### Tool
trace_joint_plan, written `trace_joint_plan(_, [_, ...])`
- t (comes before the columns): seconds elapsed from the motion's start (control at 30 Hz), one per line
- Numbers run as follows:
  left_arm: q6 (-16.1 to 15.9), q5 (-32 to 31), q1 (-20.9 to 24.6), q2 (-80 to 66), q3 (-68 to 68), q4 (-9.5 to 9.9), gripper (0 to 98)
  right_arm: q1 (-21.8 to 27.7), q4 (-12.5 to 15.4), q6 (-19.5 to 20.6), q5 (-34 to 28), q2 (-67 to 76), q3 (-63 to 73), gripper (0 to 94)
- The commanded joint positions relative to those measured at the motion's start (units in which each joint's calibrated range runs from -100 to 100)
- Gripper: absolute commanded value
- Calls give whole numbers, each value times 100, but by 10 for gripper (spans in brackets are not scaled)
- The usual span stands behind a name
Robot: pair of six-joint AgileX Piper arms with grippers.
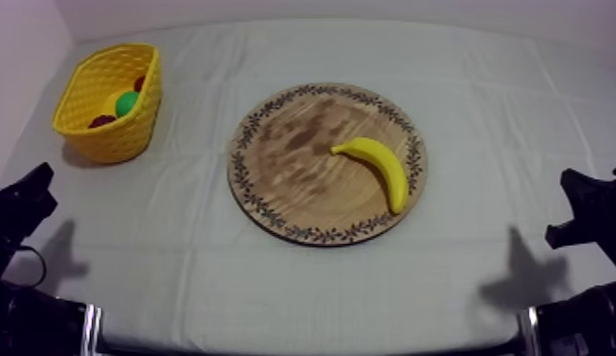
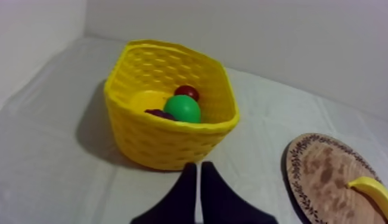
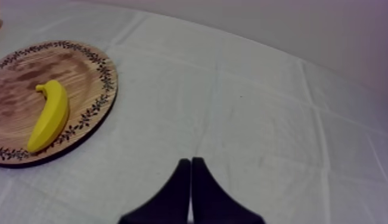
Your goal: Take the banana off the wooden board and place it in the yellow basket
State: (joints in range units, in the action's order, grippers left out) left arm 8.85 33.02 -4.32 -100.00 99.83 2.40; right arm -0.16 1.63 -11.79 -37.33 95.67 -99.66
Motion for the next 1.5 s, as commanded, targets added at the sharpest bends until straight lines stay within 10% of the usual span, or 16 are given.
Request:
trace_joint_plan(0.0, [-5,-2,-153,0,6,-3,1,0,0,-1,-1,0,-1,3])
trace_joint_plan(0.63, [-120,63,-1423,189,-208,-22,0,0,0,0,-1,0,-1,3])
trace_joint_plan(1.1, [-287,536,-1701,3145,-2732,-58,0,0,0,0,-1,0,-1,3])
trace_joint_plan(1.47, [-841,1885,-2001,5619,-5318,-505,0,0,0,0,-1,0,-1,3])
